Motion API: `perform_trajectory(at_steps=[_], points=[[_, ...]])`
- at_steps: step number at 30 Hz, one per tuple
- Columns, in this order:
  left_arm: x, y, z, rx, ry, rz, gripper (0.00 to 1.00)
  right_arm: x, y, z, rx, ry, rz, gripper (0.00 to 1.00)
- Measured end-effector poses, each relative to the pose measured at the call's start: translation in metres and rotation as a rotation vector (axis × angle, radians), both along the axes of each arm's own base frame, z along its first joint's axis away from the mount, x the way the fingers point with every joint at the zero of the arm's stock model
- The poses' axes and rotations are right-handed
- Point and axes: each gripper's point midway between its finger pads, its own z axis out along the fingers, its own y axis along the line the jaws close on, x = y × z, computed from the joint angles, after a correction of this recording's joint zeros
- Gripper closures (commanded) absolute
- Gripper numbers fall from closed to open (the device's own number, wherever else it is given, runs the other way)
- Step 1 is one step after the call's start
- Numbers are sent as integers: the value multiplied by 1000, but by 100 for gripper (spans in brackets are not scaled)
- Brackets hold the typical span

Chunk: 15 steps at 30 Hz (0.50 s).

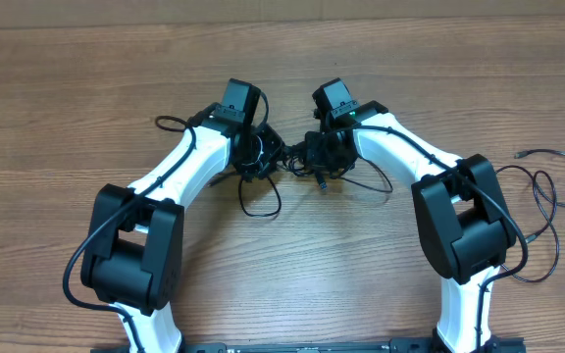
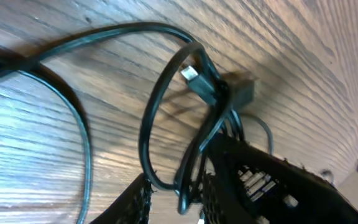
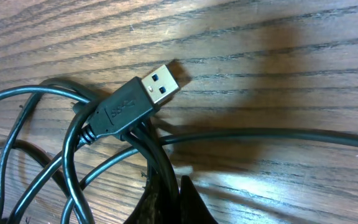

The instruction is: Untangle cables

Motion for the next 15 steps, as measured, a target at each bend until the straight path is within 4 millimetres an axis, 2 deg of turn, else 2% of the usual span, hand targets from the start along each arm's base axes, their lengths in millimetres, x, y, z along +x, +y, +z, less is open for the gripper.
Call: perform_trajectory(at_steps=[7, 15], points=[[-8, -15, 9, -105, 41, -27, 71, 0, 0, 0, -3, -1, 0, 95], [-8, -11, 6, -83, 43, -19, 69, 0, 0, 0, -2, 0, 0, 95]])
